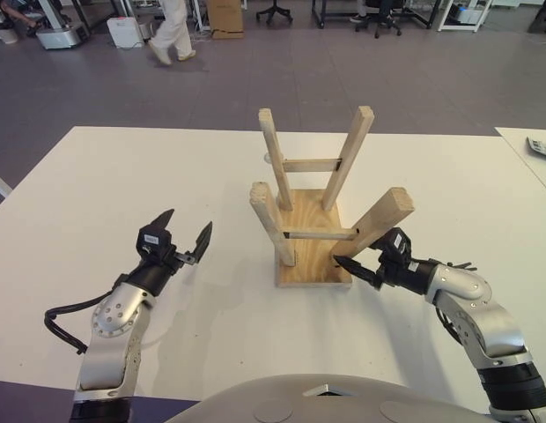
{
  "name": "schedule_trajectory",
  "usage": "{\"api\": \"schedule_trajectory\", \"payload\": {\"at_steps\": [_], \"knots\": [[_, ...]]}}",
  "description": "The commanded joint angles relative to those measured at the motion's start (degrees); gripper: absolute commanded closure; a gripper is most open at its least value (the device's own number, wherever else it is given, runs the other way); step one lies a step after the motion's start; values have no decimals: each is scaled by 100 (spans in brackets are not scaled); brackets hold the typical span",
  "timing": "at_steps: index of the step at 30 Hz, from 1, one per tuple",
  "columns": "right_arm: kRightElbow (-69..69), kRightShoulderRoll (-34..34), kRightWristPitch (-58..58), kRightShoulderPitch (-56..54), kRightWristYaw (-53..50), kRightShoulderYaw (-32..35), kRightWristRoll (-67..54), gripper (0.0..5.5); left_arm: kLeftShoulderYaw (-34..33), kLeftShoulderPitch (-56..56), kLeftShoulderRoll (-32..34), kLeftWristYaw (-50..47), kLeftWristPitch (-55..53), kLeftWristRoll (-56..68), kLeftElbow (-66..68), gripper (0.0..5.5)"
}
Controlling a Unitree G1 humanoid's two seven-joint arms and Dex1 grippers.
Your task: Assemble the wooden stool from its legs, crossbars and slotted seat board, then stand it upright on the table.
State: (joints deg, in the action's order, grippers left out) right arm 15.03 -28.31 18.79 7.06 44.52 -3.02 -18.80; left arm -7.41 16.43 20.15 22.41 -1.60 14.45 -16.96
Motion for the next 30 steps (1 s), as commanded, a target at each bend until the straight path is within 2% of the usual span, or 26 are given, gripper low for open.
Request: {"api": "schedule_trajectory", "payload": {"at_steps": [1, 7, 12, 15, 20, 23, 27, 29, 30], "knots": [[-160, 140, -227, 62, -194, -58, 155, 244, 62, -28, -55, 10, 80, -113, 77, 102], [-609, 82, -625, -112, 257, 3, 32, 345, 34, -63, -47, 49, 190, -134, 197, 102], [-1105, -114, -1075, -329, 1207, -59, -191, 348, -29, -108, -11, 86, 287, -138, 322, 102], [-1368, -343, -1062, -725, 2168, -86, -548, 348, -205, -111, 142, 218, 405, -95, 494, 102], [-2057, -792, -1550, -1423, 4056, -434, -523, 349, -560, -197, 405, 500, 638, -21, 973, 102], [-2463, -1018, -2056, -1763, 4701, -838, -204, 349, -559, -137, 374, 588, 764, -42, 1126, 102], [-3361, -1302, -3251, -2573, 4796, -1702, 231, 349, -543, -143, 386, 730, 884, -46, 1294, 102], [-4284, -928, -3771, -3201, 4507, -1550, 572, 349, -520, -191, 391, 784, 927, -56, 1355, 102], [-4700, -787, -3741, -3479, 3834, -1421, 809, 353, -501, -224, 390, 804, 936, -66, 1375, 102]]}}
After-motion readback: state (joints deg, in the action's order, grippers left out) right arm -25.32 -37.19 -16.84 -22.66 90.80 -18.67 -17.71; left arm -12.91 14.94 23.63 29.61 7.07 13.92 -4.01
